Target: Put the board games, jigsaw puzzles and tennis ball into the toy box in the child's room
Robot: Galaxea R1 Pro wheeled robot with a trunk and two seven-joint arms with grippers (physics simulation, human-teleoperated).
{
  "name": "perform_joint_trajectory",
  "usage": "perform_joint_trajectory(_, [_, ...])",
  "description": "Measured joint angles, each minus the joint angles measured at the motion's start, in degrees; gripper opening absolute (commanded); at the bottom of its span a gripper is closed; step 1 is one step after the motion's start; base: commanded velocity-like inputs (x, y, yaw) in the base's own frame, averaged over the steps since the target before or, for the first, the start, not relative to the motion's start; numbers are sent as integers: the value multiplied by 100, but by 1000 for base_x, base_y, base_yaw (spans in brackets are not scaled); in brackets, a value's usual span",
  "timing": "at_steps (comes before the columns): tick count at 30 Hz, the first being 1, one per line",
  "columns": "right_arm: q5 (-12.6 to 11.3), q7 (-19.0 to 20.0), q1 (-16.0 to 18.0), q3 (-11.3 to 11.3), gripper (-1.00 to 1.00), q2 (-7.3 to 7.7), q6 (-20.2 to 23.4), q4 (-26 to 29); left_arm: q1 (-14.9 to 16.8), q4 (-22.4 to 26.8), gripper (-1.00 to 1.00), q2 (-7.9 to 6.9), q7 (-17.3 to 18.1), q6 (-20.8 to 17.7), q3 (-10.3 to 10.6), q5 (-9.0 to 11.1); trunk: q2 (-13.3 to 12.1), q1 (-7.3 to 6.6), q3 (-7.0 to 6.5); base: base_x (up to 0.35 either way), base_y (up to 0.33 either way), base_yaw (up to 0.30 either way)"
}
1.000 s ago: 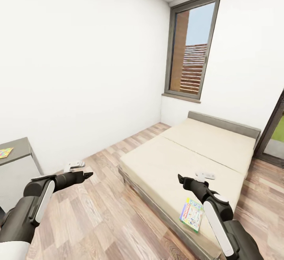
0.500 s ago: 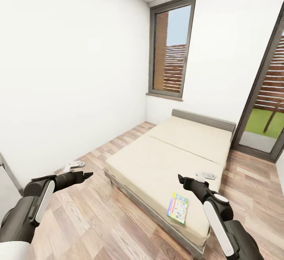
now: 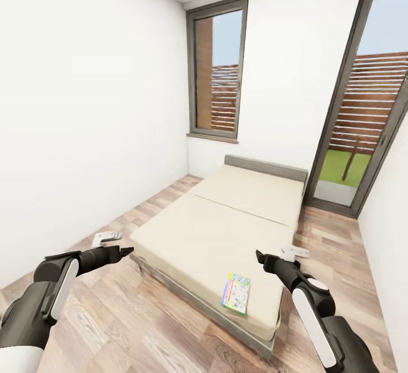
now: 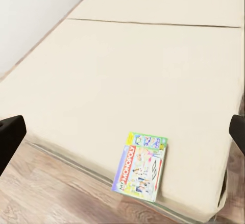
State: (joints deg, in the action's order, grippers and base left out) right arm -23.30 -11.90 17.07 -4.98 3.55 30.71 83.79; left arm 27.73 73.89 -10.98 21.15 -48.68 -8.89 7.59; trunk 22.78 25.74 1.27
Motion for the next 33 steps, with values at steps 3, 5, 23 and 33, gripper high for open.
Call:
perform_joint_trajectory(3, [-1,0,0,2,100,0,-1,0,0,0,100,0,-7,0,5,0,0,0,0,0,0,-279])
perform_joint_trajectory(5, [-1,0,0,3,100,0,-1,0,0,-1,100,0,-9,0,6,0,0,0,0,0,0,-279])
perform_joint_trajectory(23, [-2,0,0,13,100,-6,-9,-194,0,-3,100,0,-14,8,8,-3,0,0,0,0,0,-279])
perform_joint_trajectory(33, [-2,0,0,13,100,-8,-16,-214,0,-3,100,0,-13,9,1,-8,0,0,0,0,0,-279])
